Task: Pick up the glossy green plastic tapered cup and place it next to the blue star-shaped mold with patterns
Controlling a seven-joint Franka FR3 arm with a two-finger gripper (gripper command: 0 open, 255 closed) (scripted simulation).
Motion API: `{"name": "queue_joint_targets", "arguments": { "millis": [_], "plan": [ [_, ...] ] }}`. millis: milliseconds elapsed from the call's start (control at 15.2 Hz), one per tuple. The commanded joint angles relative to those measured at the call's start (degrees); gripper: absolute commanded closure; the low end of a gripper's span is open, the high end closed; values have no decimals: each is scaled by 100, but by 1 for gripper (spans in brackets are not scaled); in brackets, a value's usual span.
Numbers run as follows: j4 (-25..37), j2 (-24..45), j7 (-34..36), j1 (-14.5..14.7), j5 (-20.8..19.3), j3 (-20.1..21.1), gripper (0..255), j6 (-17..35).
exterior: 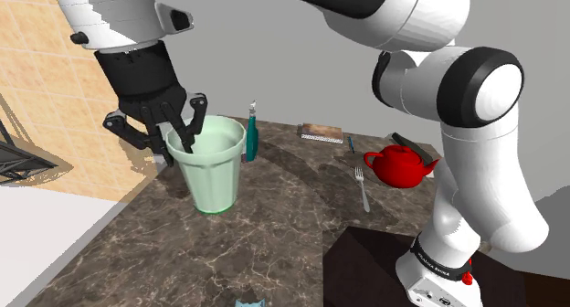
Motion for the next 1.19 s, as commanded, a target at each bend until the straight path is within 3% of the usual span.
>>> {"name": "queue_joint_targets", "arguments": {
  "millis": [0,462,1122],
  "plan": [
    [129,146,155,150,-27,22,255,6],
    [-1060,-238,205,-69,101,53,255,805],
    [-2176,-453,253,-224,168,55,255,1703]
  ]
}}
